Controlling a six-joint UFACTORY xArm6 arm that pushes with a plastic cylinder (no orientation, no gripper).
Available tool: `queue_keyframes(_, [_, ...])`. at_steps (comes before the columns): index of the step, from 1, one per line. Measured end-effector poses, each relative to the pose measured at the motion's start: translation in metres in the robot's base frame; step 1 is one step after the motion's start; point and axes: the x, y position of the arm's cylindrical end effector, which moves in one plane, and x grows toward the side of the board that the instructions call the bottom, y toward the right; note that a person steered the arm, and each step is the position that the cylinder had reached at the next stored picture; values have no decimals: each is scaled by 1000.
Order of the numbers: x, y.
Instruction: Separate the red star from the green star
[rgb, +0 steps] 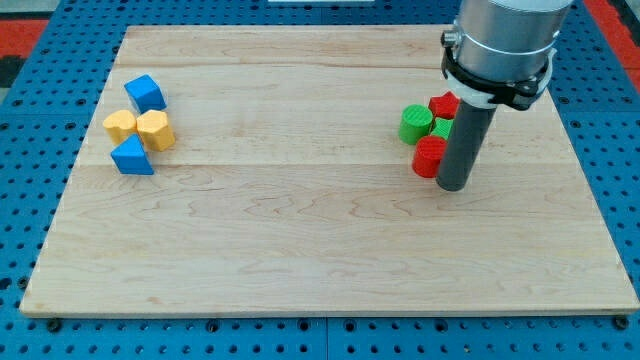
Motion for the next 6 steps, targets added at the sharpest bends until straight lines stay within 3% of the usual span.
queue_keyframes(1, [-5, 20])
queue_keyframes(2, [-44, 60])
queue_keyframes(6, [-70, 29])
